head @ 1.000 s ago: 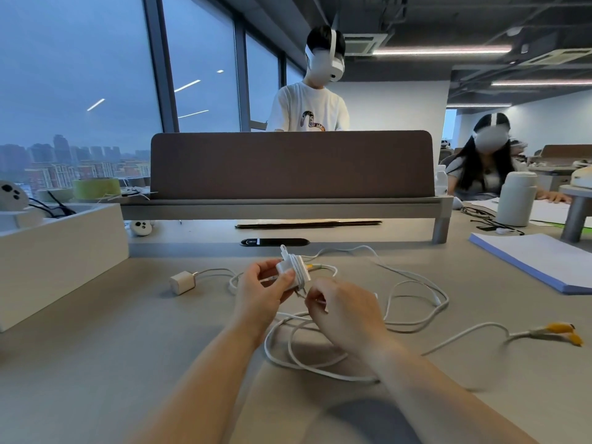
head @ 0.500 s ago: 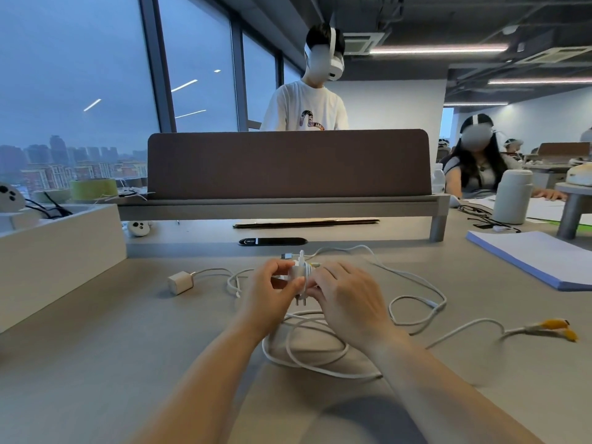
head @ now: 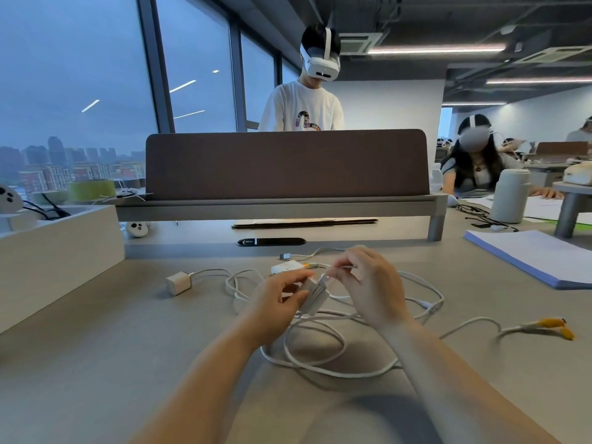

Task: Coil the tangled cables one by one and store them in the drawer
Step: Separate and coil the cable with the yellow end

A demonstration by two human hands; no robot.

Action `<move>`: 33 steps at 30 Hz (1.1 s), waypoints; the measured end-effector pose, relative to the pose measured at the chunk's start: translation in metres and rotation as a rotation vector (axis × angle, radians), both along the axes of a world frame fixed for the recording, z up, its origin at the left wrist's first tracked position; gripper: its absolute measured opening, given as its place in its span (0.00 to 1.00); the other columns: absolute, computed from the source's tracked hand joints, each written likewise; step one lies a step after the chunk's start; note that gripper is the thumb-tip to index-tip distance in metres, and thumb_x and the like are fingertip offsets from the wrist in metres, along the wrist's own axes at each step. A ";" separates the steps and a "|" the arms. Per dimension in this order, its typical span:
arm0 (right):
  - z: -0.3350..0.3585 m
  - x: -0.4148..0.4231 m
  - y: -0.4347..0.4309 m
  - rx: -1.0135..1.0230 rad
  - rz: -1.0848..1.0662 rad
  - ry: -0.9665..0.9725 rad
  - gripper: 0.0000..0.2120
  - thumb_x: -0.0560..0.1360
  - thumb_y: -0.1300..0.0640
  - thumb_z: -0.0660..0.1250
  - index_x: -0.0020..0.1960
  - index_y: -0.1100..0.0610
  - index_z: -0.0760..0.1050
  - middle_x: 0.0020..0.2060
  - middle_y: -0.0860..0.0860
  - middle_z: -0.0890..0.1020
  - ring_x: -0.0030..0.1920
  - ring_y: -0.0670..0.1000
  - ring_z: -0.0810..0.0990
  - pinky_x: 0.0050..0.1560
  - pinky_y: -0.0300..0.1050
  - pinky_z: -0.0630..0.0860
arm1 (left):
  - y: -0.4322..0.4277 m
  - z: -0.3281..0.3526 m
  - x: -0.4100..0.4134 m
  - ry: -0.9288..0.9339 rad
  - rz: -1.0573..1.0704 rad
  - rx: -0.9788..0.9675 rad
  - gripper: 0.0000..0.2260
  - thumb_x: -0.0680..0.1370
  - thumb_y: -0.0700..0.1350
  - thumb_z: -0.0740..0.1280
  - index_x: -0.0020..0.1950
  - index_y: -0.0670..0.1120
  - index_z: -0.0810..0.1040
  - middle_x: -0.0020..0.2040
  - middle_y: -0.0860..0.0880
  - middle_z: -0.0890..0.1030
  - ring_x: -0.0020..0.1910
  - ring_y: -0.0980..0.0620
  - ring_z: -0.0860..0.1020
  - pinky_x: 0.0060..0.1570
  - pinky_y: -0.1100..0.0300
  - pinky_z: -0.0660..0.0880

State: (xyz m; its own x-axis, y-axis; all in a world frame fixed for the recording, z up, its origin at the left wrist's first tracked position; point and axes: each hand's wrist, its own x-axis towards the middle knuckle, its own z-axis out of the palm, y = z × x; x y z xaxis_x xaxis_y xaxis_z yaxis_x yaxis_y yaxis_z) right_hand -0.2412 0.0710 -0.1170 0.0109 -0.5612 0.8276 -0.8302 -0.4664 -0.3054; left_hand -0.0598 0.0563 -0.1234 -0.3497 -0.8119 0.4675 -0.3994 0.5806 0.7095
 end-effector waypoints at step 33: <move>-0.007 0.037 0.015 0.333 0.043 0.178 0.07 0.78 0.53 0.63 0.50 0.53 0.78 0.47 0.50 0.80 0.46 0.51 0.77 0.40 0.42 0.68 | -0.012 -0.004 0.001 0.705 0.110 0.414 0.13 0.77 0.37 0.67 0.61 0.40 0.74 0.55 0.43 0.81 0.54 0.47 0.80 0.54 0.54 0.79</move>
